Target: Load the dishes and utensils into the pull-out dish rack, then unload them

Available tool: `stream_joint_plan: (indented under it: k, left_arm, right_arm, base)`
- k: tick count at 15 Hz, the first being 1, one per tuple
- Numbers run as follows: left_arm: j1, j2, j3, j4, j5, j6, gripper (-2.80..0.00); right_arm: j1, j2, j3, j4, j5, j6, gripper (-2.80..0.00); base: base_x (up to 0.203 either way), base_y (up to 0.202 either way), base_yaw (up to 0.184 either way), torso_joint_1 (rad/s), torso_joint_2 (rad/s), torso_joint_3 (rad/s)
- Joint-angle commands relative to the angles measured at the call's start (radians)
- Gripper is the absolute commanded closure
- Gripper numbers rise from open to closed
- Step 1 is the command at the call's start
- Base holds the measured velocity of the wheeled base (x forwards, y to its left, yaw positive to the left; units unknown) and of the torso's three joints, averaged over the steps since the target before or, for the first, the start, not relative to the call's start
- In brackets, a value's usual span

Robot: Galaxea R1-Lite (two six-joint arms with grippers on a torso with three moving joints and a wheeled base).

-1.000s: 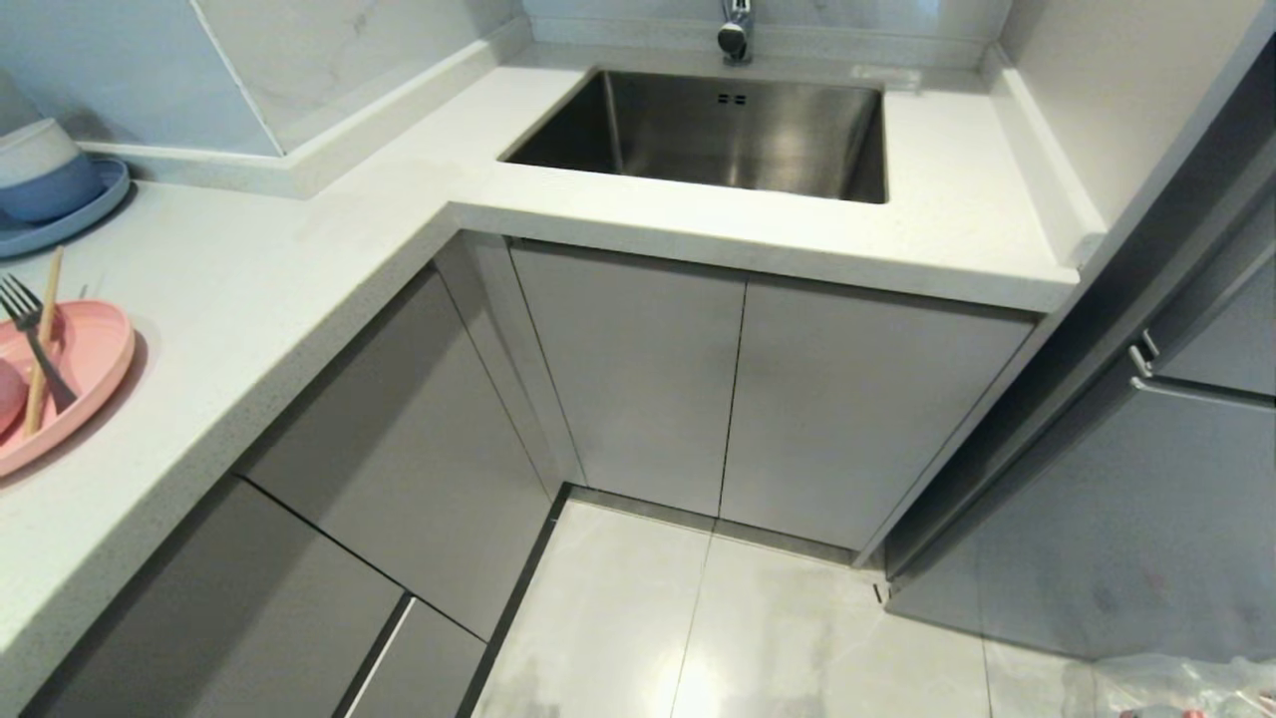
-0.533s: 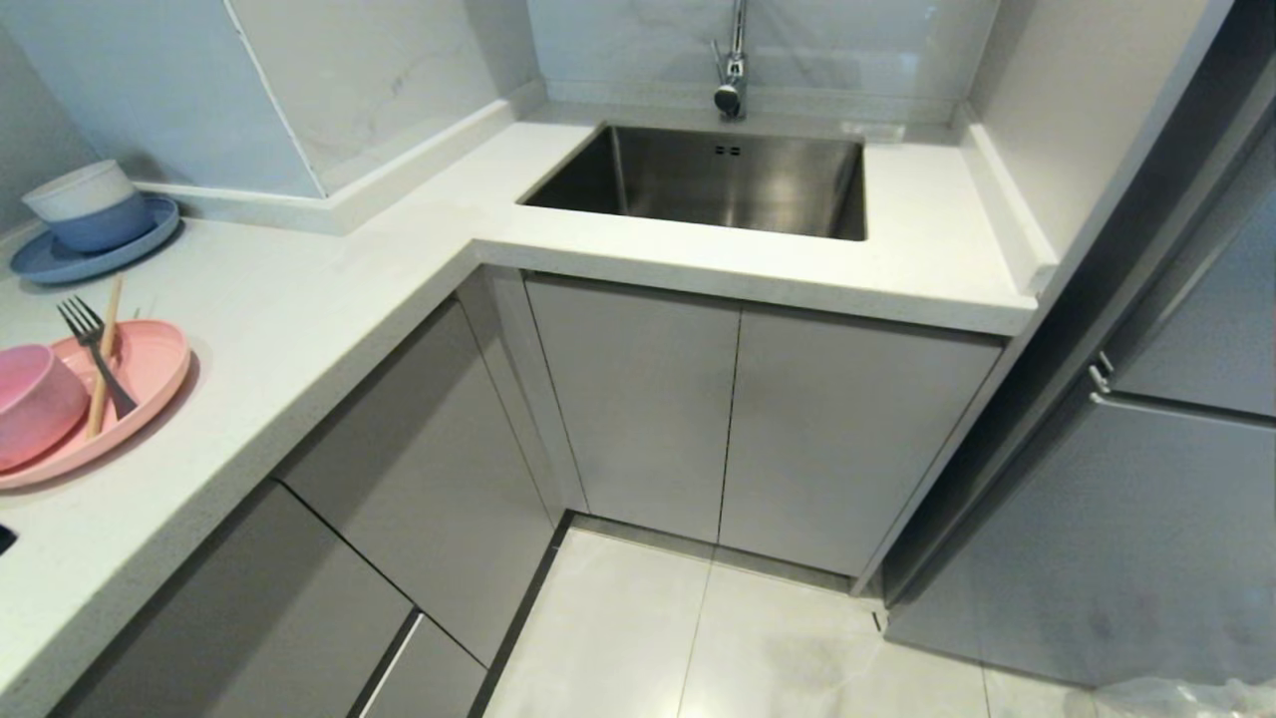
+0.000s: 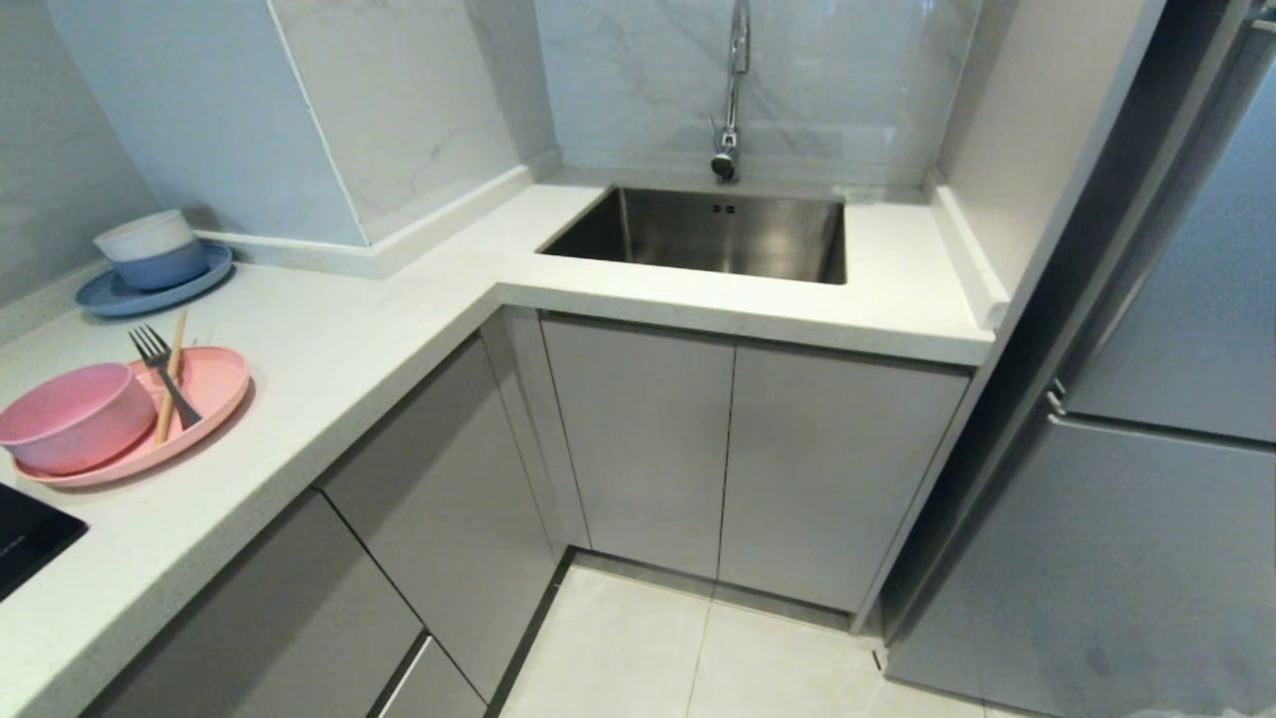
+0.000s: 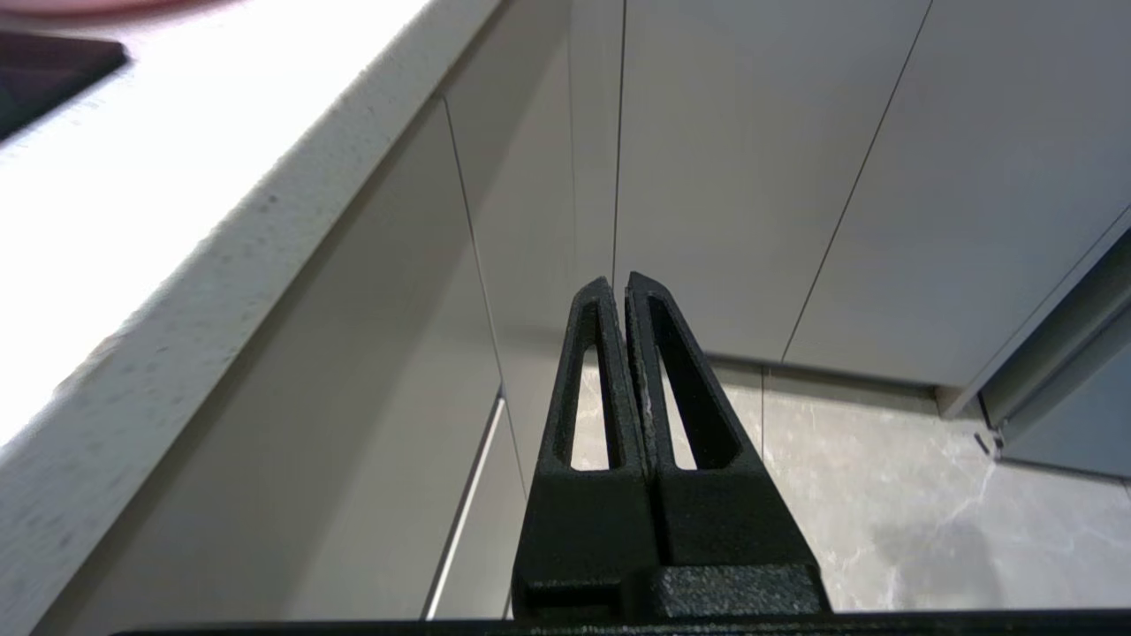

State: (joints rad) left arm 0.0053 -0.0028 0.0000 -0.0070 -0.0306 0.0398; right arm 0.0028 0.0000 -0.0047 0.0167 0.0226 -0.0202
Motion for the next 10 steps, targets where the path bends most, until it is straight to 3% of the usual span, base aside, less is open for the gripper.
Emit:
stream_joint_plan:
  k: [1, 10]
  left_arm:
    - [0.001, 0.003, 0.006, -0.001, 0.0, 0.0, 0.0]
    - [0.001, 0.003, 0.006, -0.001, 0.0, 0.002, 0.0]
  right_arm:
    - [0.0, 0.0, 0.0, 0.0, 0.0, 0.0, 0.0]
    - [0.0, 0.0, 0.0, 0.0, 0.0, 0.0, 0.0]
  base:
    - [0.0, 0.0, 0.0, 0.002, 0.0, 0.207]
    - [0.0, 0.0, 0.0, 0.002, 0.0, 0.203]
